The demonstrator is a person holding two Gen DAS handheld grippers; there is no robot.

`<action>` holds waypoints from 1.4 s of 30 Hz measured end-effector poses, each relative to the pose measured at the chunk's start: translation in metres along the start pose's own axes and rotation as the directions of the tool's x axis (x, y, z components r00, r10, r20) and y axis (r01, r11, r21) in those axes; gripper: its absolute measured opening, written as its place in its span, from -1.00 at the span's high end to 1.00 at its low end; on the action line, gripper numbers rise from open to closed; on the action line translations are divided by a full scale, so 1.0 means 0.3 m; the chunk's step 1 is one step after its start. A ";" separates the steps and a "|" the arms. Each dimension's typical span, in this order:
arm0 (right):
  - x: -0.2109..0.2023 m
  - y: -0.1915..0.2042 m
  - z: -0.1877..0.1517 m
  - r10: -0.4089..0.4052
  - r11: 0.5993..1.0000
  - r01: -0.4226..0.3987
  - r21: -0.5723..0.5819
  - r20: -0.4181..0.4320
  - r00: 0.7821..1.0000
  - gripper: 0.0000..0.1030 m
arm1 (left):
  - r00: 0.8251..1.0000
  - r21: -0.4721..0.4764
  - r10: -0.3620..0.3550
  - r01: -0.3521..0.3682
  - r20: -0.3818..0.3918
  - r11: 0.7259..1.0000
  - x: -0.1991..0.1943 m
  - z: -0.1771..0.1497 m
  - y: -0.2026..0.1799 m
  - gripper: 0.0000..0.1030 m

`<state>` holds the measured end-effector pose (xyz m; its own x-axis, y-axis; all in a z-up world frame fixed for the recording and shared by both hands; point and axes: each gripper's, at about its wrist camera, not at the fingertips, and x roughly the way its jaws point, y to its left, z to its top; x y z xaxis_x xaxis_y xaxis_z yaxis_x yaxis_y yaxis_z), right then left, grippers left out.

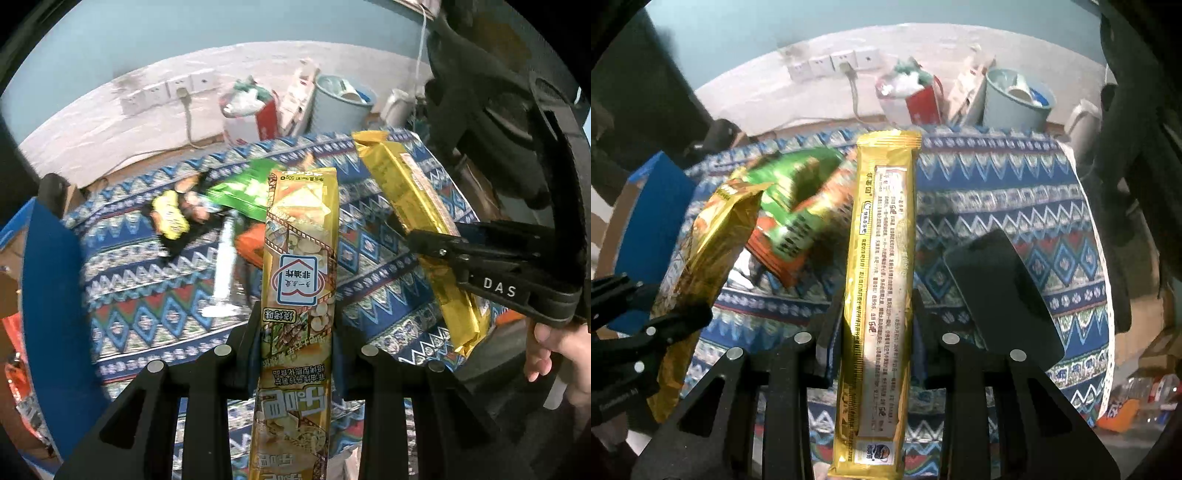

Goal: Organize snacks
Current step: 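Lift and carry both bars over the box with the left and right tools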

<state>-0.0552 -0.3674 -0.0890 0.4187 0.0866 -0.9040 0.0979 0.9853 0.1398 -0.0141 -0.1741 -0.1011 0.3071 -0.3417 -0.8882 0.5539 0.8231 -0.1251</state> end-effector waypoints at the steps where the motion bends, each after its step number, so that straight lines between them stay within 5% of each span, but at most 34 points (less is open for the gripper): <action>1: -0.007 0.012 0.005 0.002 1.000 -0.002 -0.006 0.006 1.000 0.44 | 1.000 -0.006 0.007 -0.007 0.008 1.000 -0.012 0.000 0.014 0.40; 25: -0.067 0.405 0.164 0.111 0.981 -0.098 -0.169 0.069 0.991 0.44 | 0.982 -0.180 0.139 -0.115 0.129 0.977 -0.273 -0.065 0.369 0.40; 42: -0.053 0.680 0.242 0.199 0.953 -0.178 -0.247 0.064 0.978 0.43 | 0.971 -0.317 0.193 -0.140 0.142 0.938 -0.362 -0.131 0.597 0.40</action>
<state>0.0237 -0.1785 -0.0168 0.4870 0.2716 -0.8301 -0.2038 0.9595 0.1944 0.0211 0.0282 -0.0445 0.5151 -0.2378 -0.8235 0.2314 0.9636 -0.1336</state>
